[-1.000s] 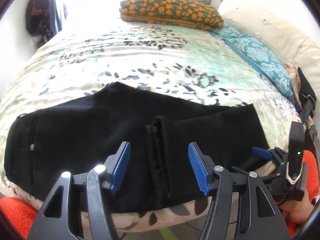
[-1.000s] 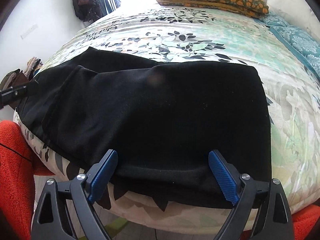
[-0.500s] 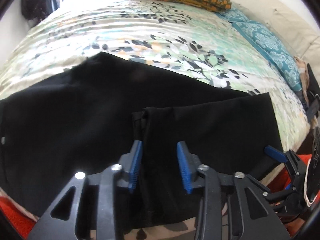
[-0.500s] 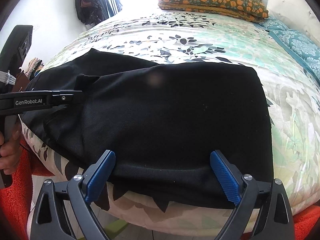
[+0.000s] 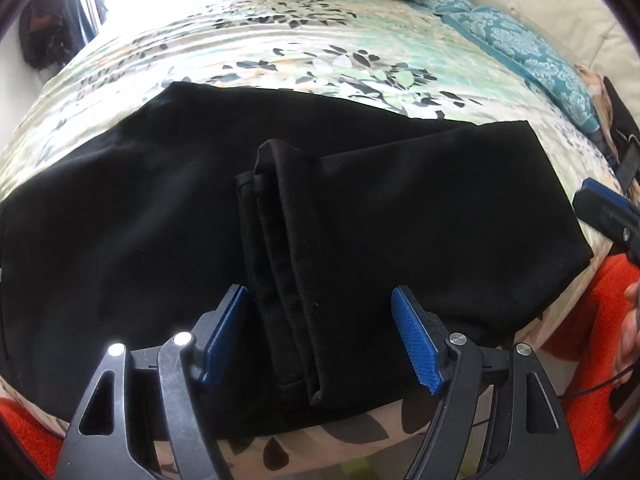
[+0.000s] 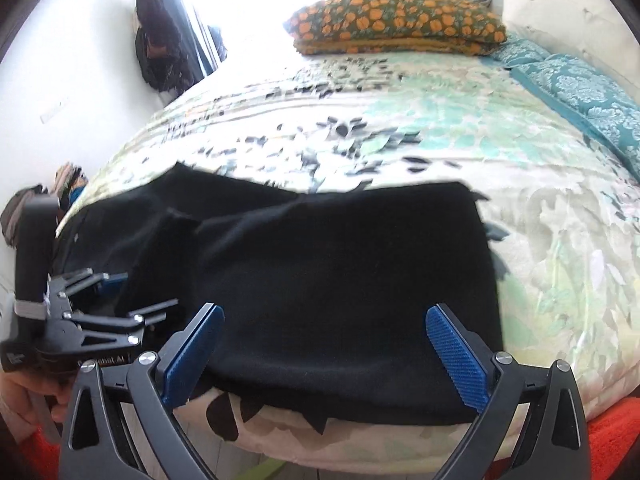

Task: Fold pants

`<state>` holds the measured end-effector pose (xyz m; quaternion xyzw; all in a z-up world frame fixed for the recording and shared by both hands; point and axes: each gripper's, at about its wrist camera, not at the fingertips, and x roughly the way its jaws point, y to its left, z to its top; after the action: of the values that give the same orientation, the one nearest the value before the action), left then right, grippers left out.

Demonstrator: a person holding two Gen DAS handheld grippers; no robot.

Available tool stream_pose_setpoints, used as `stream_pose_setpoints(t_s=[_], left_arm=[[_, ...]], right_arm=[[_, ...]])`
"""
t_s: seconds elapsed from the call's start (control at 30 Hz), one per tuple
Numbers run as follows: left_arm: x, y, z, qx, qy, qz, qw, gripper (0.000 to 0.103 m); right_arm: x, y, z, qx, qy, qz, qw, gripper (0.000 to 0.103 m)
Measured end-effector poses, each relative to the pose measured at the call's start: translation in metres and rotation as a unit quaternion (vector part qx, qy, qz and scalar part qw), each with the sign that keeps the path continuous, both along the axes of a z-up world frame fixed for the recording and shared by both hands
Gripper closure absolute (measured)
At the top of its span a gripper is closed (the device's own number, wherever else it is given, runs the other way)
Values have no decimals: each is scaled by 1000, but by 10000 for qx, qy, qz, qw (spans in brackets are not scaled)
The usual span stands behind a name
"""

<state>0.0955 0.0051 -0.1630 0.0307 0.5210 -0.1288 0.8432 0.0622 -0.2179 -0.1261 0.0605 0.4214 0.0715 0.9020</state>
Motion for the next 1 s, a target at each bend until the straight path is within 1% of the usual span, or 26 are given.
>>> stream_pose_setpoints(t_s=[0.07, 0.1, 0.17, 0.2, 0.23, 0.3, 0.33, 0.43, 0.53, 0.57, 0.6, 0.63, 0.67, 0.7, 0.73, 0.77, 0.8, 0.83, 0.9, 0.97, 1.0], left_arm=[[-2, -3, -2, 58, -35, 6, 10000, 26], [-3, -5, -3, 115, -68, -9, 9999, 26], [-5, -7, -3, 157, -104, -44, 9998, 25], [-4, -6, -3, 122, -93, -47, 9999, 25], [-4, -6, -3, 99, -87, -46, 9999, 25], [-5, -6, -3, 108, -111, -54, 9999, 25], [-5, -6, -3, 108, -129, -56, 9998, 25], [-6, -6, -3, 107, -149, -54, 9998, 25], [-5, -7, -3, 114, -146, -68, 9998, 25], [-5, -7, -3, 110, -148, -68, 9998, 25], [-5, -7, -3, 107, -150, -62, 9998, 25], [-5, -7, -3, 110, -151, -57, 9998, 24], [-5, -7, -4, 119, -152, -55, 9998, 24], [-5, -8, -4, 131, -161, -59, 9998, 24], [-5, -8, -4, 137, -170, -65, 9997, 24], [-6, -8, -4, 130, -170, -67, 9997, 24], [-6, -7, -3, 118, -166, -70, 9998, 24], [-6, -7, -3, 109, -162, -73, 9998, 24], [-6, -7, -3, 108, -162, -78, 9998, 24], [-6, -7, -3, 116, -170, -75, 9998, 24], [-6, -7, -4, 123, -177, -74, 9997, 24]], right_arm=[[23, -8, 0, 36, 247, -104, 9996, 2], [34, -12, -6, 58, 485, -117, 9987, 2], [55, -16, -34, 121, 1223, -20, 9924, 2], [59, -17, -48, 76, 1469, 11, 9891, 2], [59, -15, -56, -70, 1475, 70, 9890, 2], [50, -7, -50, -419, 1160, 178, 9922, 2], [45, -4, -46, -441, 1102, 179, 9928, 2], [26, 2, -18, -184, 749, 135, 9969, 2], [-3, 18, -2, -247, 615, 156, 9977, 2], [-12, 24, -4, -276, 617, 190, 9975, 2], [-19, 31, -12, -354, 711, 264, 9965, 2], [-22, 39, -25, -452, 930, 417, 9938, 1], [-22, 46, -42, -604, 1205, 577, 9892, 1], [-23, 52, -52, -927, 1282, 685, 9850, 0], [-24, 58, -52, -1239, 1164, 794, 9822, 0], [-24, 61, -48, -1337, 1093, 856, 9813, 1], [-23, 60, -41, -1205, 1021, 850, 9838, 1], [-24, 55, -33, -972, 897, 773, 9882, 1], [-27, 42, -18, -684, 643, 481, 9944, 1], [-28, 30, -12, -701, 517, 188, 9960, 1], [-27, 24, -14, -729, 532, 70, 9959, 1]])
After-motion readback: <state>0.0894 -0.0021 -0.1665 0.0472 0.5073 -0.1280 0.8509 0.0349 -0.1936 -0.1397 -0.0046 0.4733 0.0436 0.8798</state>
